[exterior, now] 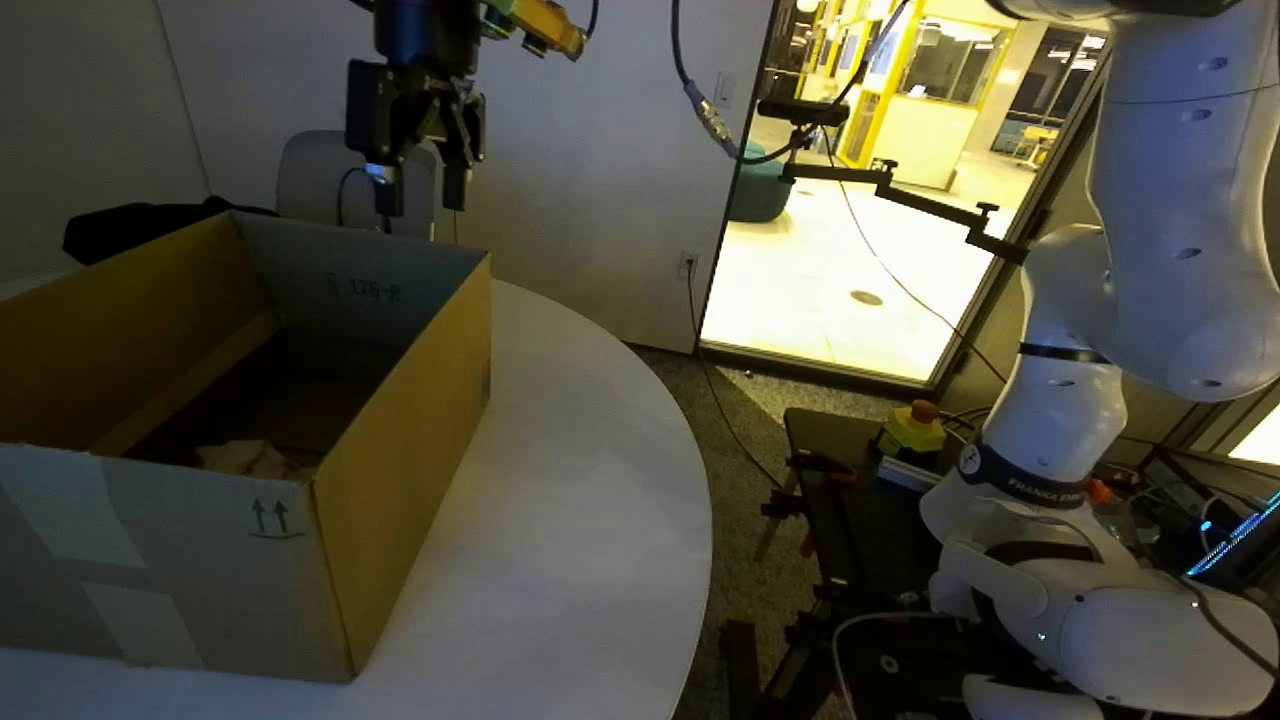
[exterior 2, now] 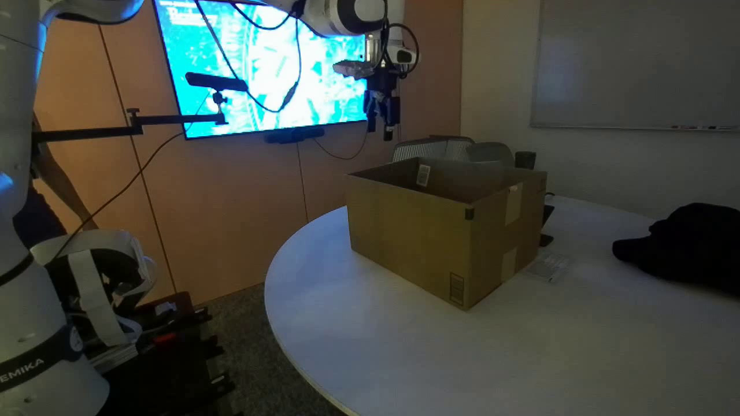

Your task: Put the black marker on the peach towel, fold the towel then put it in the box

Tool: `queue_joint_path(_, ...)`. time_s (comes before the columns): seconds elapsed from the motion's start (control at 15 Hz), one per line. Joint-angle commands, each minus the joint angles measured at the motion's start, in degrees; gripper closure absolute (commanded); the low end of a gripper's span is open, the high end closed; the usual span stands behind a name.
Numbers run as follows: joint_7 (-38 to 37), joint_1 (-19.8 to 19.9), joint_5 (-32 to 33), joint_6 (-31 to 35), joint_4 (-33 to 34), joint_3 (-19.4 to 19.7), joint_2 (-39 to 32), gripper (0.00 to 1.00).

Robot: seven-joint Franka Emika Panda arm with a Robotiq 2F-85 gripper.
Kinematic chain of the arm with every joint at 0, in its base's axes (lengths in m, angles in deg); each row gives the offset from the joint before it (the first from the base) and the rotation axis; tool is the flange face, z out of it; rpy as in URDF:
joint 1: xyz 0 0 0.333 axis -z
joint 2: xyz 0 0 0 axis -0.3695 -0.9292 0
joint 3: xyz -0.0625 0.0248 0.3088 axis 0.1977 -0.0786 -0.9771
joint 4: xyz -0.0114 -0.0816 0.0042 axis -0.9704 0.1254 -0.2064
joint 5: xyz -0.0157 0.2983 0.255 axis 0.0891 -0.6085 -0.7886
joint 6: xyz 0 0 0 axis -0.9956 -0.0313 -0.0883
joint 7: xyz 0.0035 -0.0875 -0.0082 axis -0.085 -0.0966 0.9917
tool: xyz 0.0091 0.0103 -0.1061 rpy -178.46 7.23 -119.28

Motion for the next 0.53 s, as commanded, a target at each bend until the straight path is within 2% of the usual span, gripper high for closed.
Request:
queue_joint_path(0.0,1.57,2.57,-4.84,1.25,-13.99,-0.60,11.07,0.00)
queue_joint_path(0.2,3.97,3.66,-6.97,0.66,-22.92,-0.17,18.19,0.00)
queue_joint_path(0.47,6.83,4.03,-5.45,-2.88,-35.63,0.41,28.53,0.00)
